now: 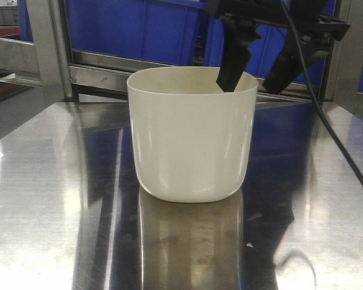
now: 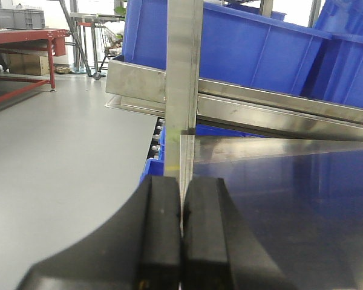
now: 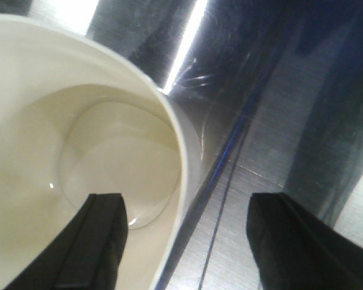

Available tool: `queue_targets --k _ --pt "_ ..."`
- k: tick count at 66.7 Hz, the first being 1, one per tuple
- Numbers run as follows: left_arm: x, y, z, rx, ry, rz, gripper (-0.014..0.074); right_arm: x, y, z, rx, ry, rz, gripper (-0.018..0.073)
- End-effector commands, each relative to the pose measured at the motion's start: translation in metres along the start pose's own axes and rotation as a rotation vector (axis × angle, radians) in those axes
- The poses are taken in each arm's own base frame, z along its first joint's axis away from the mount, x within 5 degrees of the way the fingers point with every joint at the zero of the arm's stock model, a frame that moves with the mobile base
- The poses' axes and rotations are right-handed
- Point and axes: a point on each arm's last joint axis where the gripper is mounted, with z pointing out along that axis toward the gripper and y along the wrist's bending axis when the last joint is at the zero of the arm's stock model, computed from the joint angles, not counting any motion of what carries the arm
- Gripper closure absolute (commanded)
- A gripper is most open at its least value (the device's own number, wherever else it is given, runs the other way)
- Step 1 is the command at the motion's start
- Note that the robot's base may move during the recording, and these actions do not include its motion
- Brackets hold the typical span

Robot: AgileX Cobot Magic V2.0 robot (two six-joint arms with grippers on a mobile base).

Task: Move white bin to right shelf second layer
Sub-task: 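Lower the right gripper into the white bin and close on its rim, then lift the white bin off the table with the right gripper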

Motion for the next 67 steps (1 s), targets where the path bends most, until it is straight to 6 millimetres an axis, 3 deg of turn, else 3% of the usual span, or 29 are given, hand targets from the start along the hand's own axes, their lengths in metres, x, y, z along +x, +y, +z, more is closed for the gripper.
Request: queue_targets --k 1,40,47,58,62,67 --pt "0.005 0.001 0.001 0.002 -0.052 -0.019 0.0512 -0.011 0.005 -0.016 -0.019 -0.087 -0.001 0.0020" --pt "0.005 0.001 0.001 0.002 -0.052 -0.019 0.0512 -0.011 0.002 0.025 -0.015 0.006 0.015 0.0028" --pt "0.005 0.001 0.001 0.002 -0.052 -0.019 0.0512 -0.011 0.003 0.025 -0.017 -0.001 0.012 0.0168" --pt "0.005 0.001 0.001 0.002 -0.052 -0.019 0.0512 -0.013 0.007 0.019 -0.022 -0.029 0.004 0.0527" --pt "0.005 0.001 0.001 0.002 -0.052 -0.019 0.0512 -0.014 0.008 0.013 -0.026 -0.058 0.000 0.0489" --pt "0.005 0.001 0.001 0.002 -0.052 -0.019 0.0512 -0.016 0.010 -0.002 -0.033 -0.114 -0.005 0.0507"
